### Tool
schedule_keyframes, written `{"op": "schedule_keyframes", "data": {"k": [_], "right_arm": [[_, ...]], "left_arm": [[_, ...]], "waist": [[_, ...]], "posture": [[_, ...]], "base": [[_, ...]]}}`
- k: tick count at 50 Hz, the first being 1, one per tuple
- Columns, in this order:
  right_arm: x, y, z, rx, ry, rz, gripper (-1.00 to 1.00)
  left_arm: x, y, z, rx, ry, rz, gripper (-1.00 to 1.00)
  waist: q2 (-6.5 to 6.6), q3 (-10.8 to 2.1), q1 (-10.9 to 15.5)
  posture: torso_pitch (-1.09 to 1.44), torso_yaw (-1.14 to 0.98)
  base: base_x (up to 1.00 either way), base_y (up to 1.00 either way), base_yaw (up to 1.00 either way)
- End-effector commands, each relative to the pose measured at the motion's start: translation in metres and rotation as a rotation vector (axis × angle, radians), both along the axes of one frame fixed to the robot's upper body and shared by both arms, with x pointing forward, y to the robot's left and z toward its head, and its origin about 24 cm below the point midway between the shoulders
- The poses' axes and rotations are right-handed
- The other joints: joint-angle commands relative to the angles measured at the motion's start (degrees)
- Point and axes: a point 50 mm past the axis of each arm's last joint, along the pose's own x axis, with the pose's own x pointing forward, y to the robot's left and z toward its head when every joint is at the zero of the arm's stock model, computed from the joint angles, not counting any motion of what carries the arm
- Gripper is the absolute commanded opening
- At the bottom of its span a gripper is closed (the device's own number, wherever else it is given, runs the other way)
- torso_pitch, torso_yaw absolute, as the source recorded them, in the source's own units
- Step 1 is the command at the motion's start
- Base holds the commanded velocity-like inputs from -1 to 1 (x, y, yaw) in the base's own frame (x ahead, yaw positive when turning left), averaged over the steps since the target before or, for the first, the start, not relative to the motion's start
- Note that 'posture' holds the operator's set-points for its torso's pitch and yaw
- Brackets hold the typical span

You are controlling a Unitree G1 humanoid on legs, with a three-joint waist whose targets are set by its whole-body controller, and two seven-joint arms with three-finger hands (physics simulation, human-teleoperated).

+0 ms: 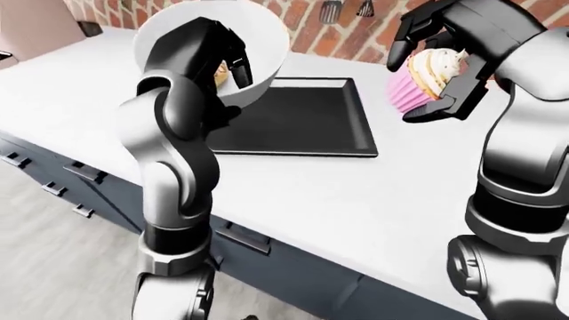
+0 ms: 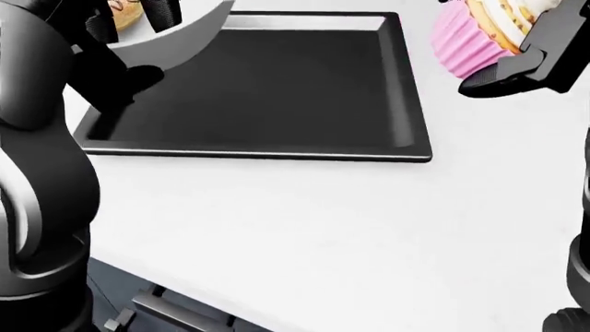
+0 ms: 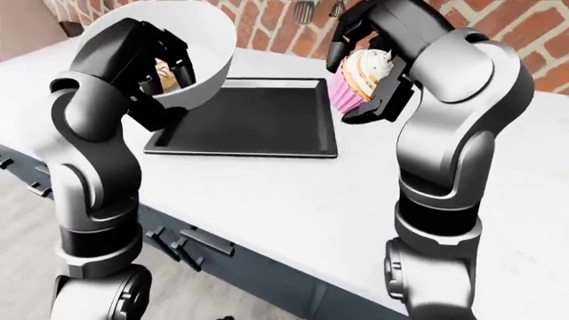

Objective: Pick up the bowl with donut and place it on the tray. Pick up the cupcake and place it on the tray.

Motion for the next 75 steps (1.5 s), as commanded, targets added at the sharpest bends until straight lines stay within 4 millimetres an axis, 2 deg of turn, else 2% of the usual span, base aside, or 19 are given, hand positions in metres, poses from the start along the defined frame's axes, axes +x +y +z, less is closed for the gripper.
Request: {"op": "schedule_keyframes", "data": {"k": [1, 7, 13, 15, 17, 18, 19, 21, 31, 44, 63, 70, 75], "right_arm": [[-0.006, 0.003, 0.013, -0.013, -0.064, 0.002, -1.0], [-0.006, 0.007, 0.018, -0.021, -0.069, 0.014, -1.0], [-0.006, 0.01, 0.024, -0.026, -0.075, 0.021, -1.0], [-0.006, 0.011, 0.026, -0.029, -0.079, 0.023, -1.0], [-0.005, 0.013, 0.029, -0.031, -0.082, 0.026, -1.0], [-0.005, 0.013, 0.03, -0.032, -0.083, 0.026, -1.0], [-0.006, 0.014, 0.03, -0.033, -0.084, 0.028, -1.0], [-0.006, 0.015, 0.03, -0.032, -0.084, 0.029, -1.0], [-0.006, 0.009, 0.026, -0.018, -0.084, 0.014, -1.0], [-0.008, 0.001, 0.03, -0.003, -0.099, -0.019, -1.0], [-0.006, 0.002, 0.03, 0.002, -0.099, -0.013, -1.0], [-0.004, 0.003, 0.027, 0.006, -0.096, -0.009, -1.0], [-0.002, 0.004, 0.025, 0.007, -0.093, -0.006, -1.0]], "left_arm": [[-0.01, 0.006, 0.018, -0.001, -0.11, 0.034, -1.0], [-0.012, 0.011, 0.022, -0.003, -0.117, 0.044, -1.0], [-0.014, 0.015, 0.025, -0.001, -0.122, 0.052, -1.0], [-0.014, 0.015, 0.027, -0.001, -0.124, 0.053, -1.0], [-0.013, 0.016, 0.027, 0.0, -0.124, 0.053, -1.0], [-0.013, 0.015, 0.028, 0.0, -0.123, 0.051, -1.0], [-0.01, 0.014, 0.026, 0.005, -0.119, 0.048, -1.0], [-0.006, 0.011, 0.026, 0.009, -0.115, 0.042, -1.0], [0.021, -0.015, 0.021, 0.03, -0.103, -0.023, -1.0], [0.033, -0.037, 0.009, 0.069, -0.097, -0.076, -1.0], [0.044, -0.046, -0.027, 0.132, -0.01, -0.099, -1.0], [0.058, -0.047, -0.035, 0.118, 0.009, -0.095, -1.0], [0.074, -0.05, -0.048, 0.105, 0.038, -0.098, -1.0]], "waist": [[-0.64, -1.74, 0.3], [0.19, -2.0, -0.7], [1.66, -2.02, -1.2], [2.76, -2.25, -1.5], [4.95, -2.86, -1.9], [3.0, -2.41, -1.8], [3.29, -2.81, -1.6], [2.91, -3.25, -1.3], [1.55, -3.33, 0.4], [1.78, -3.12, 0.4], [1.71, -3.24, 0.1], [1.7, -3.56, 0.1], [1.69, -3.74, 0.1]], "posture": [[0.0, 0.0], [0.0, 0.0], [0.0, 0.0], [0.0, 0.0], [0.0, 0.0], [0.0, 0.0], [0.0, 0.0], [0.0, 0.0], [0.0, 0.0], [0.0, 0.0], [0.0, 0.0], [0.0, 0.0], [0.0, 0.0]], "base": [[0.0, 0.0, 0.0], [0.0, 0.0, 0.0], [0.0, 0.0, 0.0], [0.0, 0.0, 0.0], [0.0, 0.0, 0.0], [0.0, 0.0, 0.0], [0.0, 0.0, 0.0], [0.0, 0.0, 0.0], [0.0, 0.0, 0.0], [0.0, 0.0, 0.0], [0.0, 0.0, 0.0], [0.0, 0.0, 0.0], [0.0, 0.0, 0.0]]}}
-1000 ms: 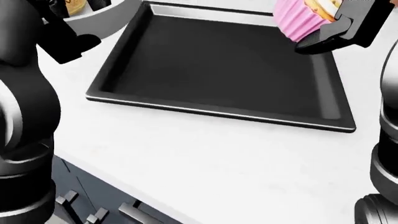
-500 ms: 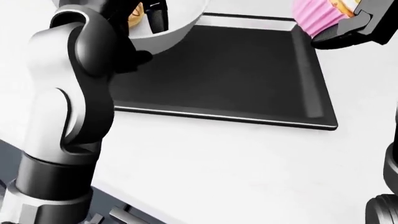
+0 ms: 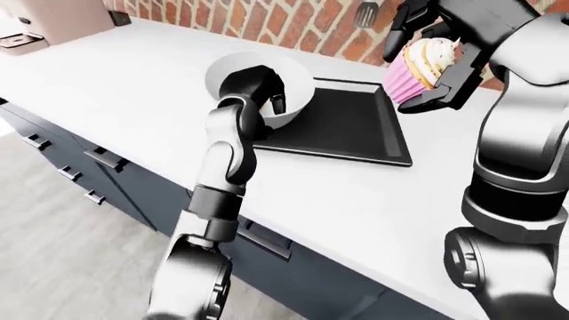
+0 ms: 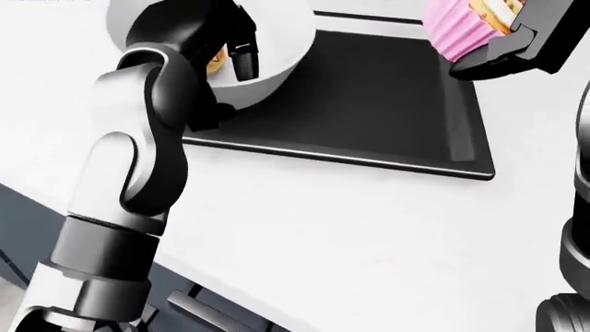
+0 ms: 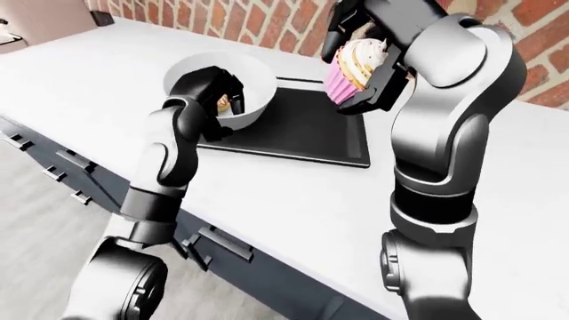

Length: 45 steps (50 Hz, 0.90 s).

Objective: Pick up the bowl with donut and place it on the tray. Pick up the cupcake and place it on the tray.

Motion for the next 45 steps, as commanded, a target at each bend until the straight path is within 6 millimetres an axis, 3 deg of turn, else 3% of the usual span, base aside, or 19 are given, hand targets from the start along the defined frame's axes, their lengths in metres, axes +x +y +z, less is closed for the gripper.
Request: {"op": "schedule_keyframes", "data": {"k": [1, 9, 17, 25, 29, 35, 45], "right_arm": [[-0.011, -0.001, 0.017, -0.007, -0.09, -0.01, -1.0], [-0.009, -0.002, 0.017, -0.006, -0.091, -0.012, -1.0], [-0.008, -0.002, 0.016, -0.005, -0.091, -0.013, -1.0], [-0.009, -0.003, 0.018, -0.004, -0.092, -0.013, -1.0], [-0.01, -0.003, 0.02, -0.004, -0.093, -0.014, -1.0], [-0.009, -0.003, 0.02, -0.004, -0.094, -0.014, -1.0], [-0.01, -0.003, 0.021, -0.007, -0.094, -0.018, -1.0]], "left_arm": [[-0.001, -0.006, 0.02, -0.011, -0.116, -0.017, -1.0], [0.0, -0.014, 0.011, 0.002, -0.098, -0.038, -1.0], [-0.006, -0.019, 0.017, 0.008, -0.108, -0.051, -1.0], [-0.012, -0.024, 0.026, 0.007, -0.134, -0.066, -0.45], [-0.013, -0.024, 0.028, 0.003, -0.139, -0.069, 0.0], [-0.017, -0.024, 0.031, -0.005, -0.15, -0.074, 0.47], [-0.039, -0.016, 0.05, -0.044, -0.19, -0.078, 0.54]], "waist": [[-0.17, -1.85, -0.1], [-0.11, -2.09, -0.1], [-0.12, -2.25, -0.1], [-0.13, -2.22, 0.1], [-0.18, -2.18, 0.1], [-0.17, -2.16, 0.0], [-0.04, -1.92, -0.2]], "posture": [[0.0, 0.0], [0.0, 0.0], [0.0, 0.0], [0.0, 0.0], [0.0, 0.0], [0.0, 0.0], [0.0, 0.0]], "base": [[0.0, 0.0, 0.0], [0.0, 0.0, 0.0], [0.0, 0.0, 0.0], [0.0, 0.0, 0.0], [0.0, 0.0, 0.0], [0.0, 0.0, 0.0], [0.0, 0.0, 0.0]]}}
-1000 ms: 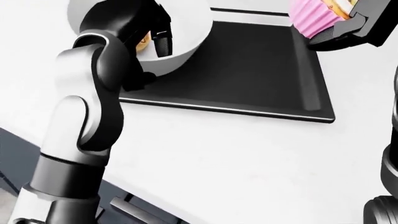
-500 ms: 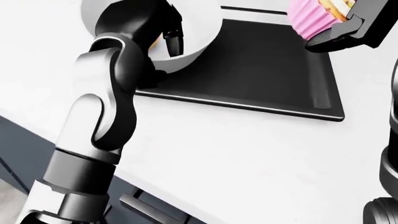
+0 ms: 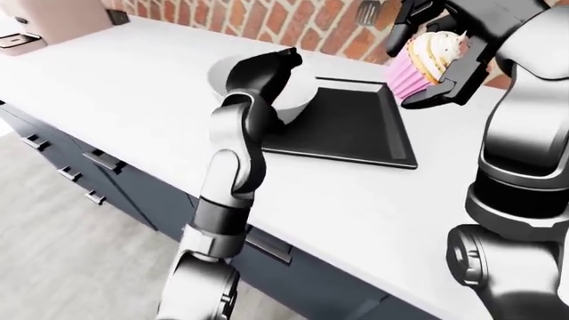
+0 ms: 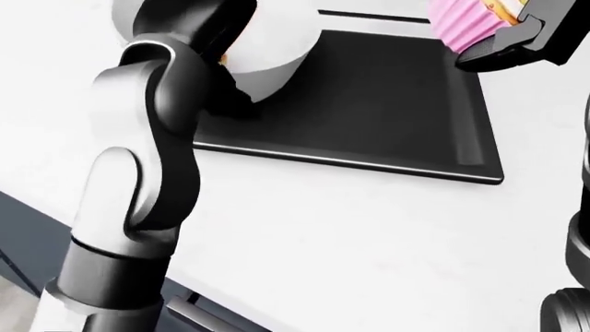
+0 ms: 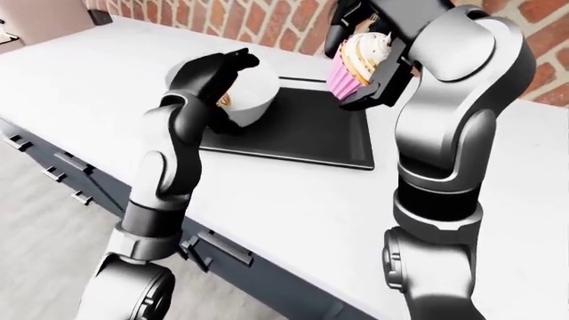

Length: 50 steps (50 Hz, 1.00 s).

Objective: Pick up the bowl with donut and place it on the tray. Pick up the cupcake and place it on the tray.

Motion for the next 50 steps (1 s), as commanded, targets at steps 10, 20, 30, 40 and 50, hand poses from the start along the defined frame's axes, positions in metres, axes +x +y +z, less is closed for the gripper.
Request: {"op": "schedule_keyframes", "data": {"k": [10, 20, 30, 40, 50], "right_arm": [[-0.005, 0.005, 0.013, -0.01, -0.065, -0.009, -1.0], [0.025, 0.013, -0.011, -0.02, -0.002, -0.024, -1.0], [0.063, 0.011, -0.038, -0.012, 0.038, -0.082, -1.0], [0.094, 0.009, -0.053, -0.015, 0.044, -0.136, -1.0], [0.107, 0.017, -0.07, -0.034, 0.057, -0.15, -1.0]], "left_arm": [[-0.055, 0.029, 0.04, -0.172, -0.127, 0.008, 0.6], [-0.099, 0.057, 0.053, -0.281, -0.178, 0.031, 0.73], [-0.107, 0.074, 0.052, -0.33, -0.19, 0.063, 1.0], [-0.102, 0.083, 0.046, -0.338, -0.189, 0.089, 1.0], [-0.098, 0.084, 0.05, -0.333, -0.192, 0.09, 1.0]], "waist": [[-0.06, -1.55, 0.0], [-0.03, -1.27, 0.0], [0.08, -1.56, 0.2], [0.17, -1.93, 0.3], [0.14, -2.08, 0.4]], "posture": [[0.0, 0.0], [0.0, 0.0], [0.0, 0.0], [0.0, 0.0], [0.0, 0.0]], "base": [[0.0, 0.0, 0.0], [0.0, 0.0, 0.0], [0.0, 0.0, 0.0], [0.0, 0.0, 0.0], [0.0, 0.0, 0.0]]}}
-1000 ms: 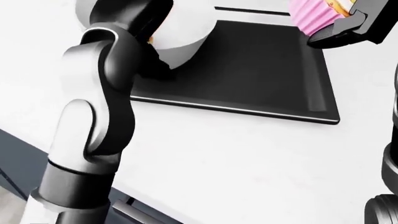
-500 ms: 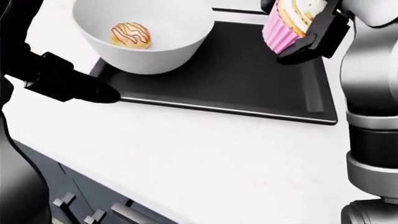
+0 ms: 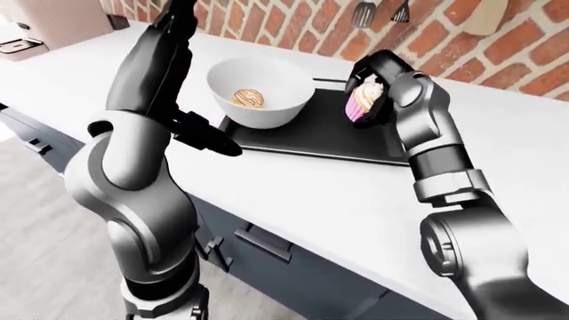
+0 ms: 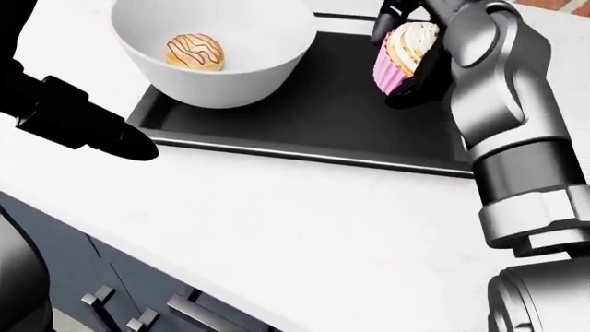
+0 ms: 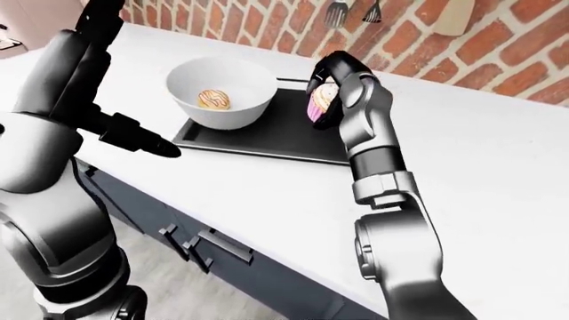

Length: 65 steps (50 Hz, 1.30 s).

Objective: Pick up the bowl with donut and place it on the tray. Pick up the cupcake and place it on the tray.

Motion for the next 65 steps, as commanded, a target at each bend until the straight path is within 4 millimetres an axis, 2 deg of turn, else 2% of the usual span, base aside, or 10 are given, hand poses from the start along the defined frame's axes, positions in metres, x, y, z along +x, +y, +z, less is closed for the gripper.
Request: {"op": "schedule_keyframes", "data": {"k": [1, 17, 19, 25, 31, 35, 52, 62, 64, 65], "right_arm": [[-0.003, 0.002, 0.031, -0.007, -0.122, 0.006, -1.0], [0.001, 0.003, 0.012, -0.008, -0.094, 0.003, -1.0], [0.002, 0.003, 0.01, -0.008, -0.091, 0.003, -0.81], [0.002, 0.004, 0.007, -0.01, -0.086, 0.003, -0.58], [0.002, 0.004, 0.005, -0.009, -0.083, 0.003, -0.06], [0.001, 0.004, 0.004, -0.008, -0.079, 0.006, 0.11], [0.001, 0.002, 0.002, -0.008, -0.07, 0.008, 0.12], [-0.007, -0.017, 0.015, 0.005, -0.089, -0.022, 0.23], [-0.009, -0.019, 0.014, 0.009, -0.088, -0.025, 0.32], [-0.009, -0.02, 0.012, 0.01, -0.085, -0.025, 0.58]], "left_arm": [[-0.005, 0.001, 0.012, 0.008, -0.066, 0.008, 1.0], [-0.002, 0.001, 0.01, 0.008, -0.064, 0.011, 1.0], [-0.002, 0.001, 0.01, 0.009, -0.064, 0.012, 1.0], [-0.001, 0.001, 0.01, 0.012, -0.065, 0.013, 1.0], [-0.002, 0.001, 0.01, 0.011, -0.065, 0.013, 1.0], [-0.003, 0.002, 0.011, 0.012, -0.067, 0.013, 1.0], [-0.005, 0.003, 0.014, 0.013, -0.075, 0.017, 1.0], [-0.006, 0.002, 0.017, 0.012, -0.08, 0.016, 1.0], [-0.007, 0.001, 0.018, 0.013, -0.082, 0.014, 1.0], [-0.007, 0.001, 0.019, 0.013, -0.083, 0.014, 1.0]], "waist": [[-0.06, -1.83, 0.0], [-0.13, -1.92, 0.1], [-0.13, -1.94, 0.1], [-0.14, -1.93, 0.1], [-0.15, -1.94, 0.1], [-0.17, -1.96, 0.1], [-0.2, -1.96, 0.2], [-0.4, -1.79, 0.3], [-0.45, -1.76, 0.3], [-0.5, -1.74, 0.3]], "posture": [[0.0, 0.0], [0.0, 0.0], [0.0, 0.0], [0.0, 0.0], [0.0, 0.0], [0.0, 0.0], [0.0, 0.0], [0.0, 0.0], [0.0, 0.0], [0.0, 0.0]], "base": [[0.0, 0.0, 0.0], [0.0, 0.0, 0.0], [0.0, 0.0, 0.0], [0.0, 0.0, 0.0], [0.0, 0.0, 0.0], [0.0, 0.0, 0.0], [0.0, 0.0, 0.0], [0.0, 0.0, 0.0], [0.0, 0.0, 0.0], [0.0, 0.0, 0.0]]}}
